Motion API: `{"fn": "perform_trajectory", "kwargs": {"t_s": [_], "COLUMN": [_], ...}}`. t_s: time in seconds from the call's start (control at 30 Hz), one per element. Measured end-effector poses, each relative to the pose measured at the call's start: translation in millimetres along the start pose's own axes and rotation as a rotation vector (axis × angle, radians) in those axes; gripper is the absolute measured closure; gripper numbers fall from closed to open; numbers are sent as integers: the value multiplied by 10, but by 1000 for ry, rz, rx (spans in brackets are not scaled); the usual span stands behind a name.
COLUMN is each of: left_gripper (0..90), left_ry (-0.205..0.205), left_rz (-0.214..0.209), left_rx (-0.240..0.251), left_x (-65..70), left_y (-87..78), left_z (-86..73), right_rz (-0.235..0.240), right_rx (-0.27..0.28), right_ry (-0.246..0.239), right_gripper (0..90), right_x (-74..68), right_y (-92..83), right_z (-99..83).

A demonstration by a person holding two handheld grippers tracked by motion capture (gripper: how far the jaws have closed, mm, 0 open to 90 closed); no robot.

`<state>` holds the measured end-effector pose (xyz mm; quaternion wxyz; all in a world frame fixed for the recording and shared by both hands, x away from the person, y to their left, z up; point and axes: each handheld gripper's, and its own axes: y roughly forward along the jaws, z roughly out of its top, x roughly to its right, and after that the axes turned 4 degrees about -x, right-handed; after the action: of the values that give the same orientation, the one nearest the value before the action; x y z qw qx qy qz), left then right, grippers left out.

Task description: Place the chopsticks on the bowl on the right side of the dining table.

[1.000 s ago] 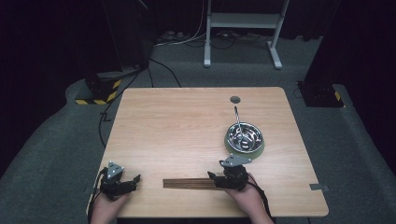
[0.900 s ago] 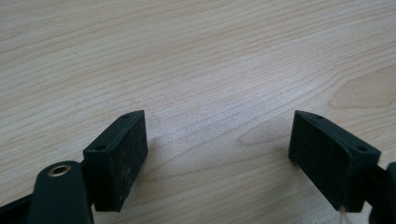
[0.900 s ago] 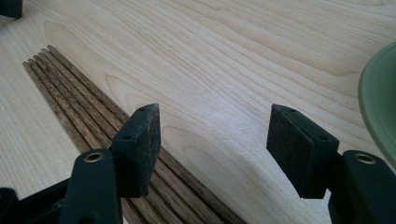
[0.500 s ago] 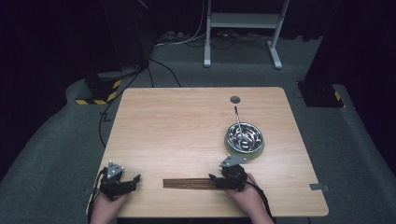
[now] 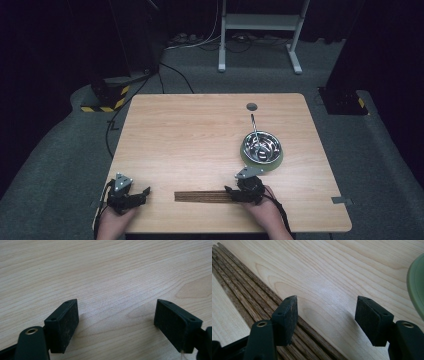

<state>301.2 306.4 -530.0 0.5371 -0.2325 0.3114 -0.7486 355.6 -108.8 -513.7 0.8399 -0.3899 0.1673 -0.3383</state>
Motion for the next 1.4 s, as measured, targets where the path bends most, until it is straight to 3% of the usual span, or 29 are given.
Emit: {"fn": "perform_trajectory", "kwargs": {"t_s": [0.17,0.43,0.73,1.03,1.2,1.4], "left_gripper": [197,197,197,197,197,197], "left_ry": [0,0,0,0,-1,1], "left_rz": [0,-1,-1,-1,-1,1], "left_rx": [0,0,0,0,1,0], "left_x": [0,-1,-1,-1,0,1], "left_y": [0,1,0,1,1,0], "left_z": [0,0,0,0,0,0], "right_rz": [6,17,8,-56,-64,-82], "right_rx": [1,-11,-5,-14,-5,2], "right_ry": [7,-28,-10,6,32,48], "right_gripper": [354,355,353,364,460,506], "right_x": [-1,-30,-9,27,71,139], "right_y": [-6,-2,4,30,15,7], "right_z": [1,13,4,-22,-35,-40]}}
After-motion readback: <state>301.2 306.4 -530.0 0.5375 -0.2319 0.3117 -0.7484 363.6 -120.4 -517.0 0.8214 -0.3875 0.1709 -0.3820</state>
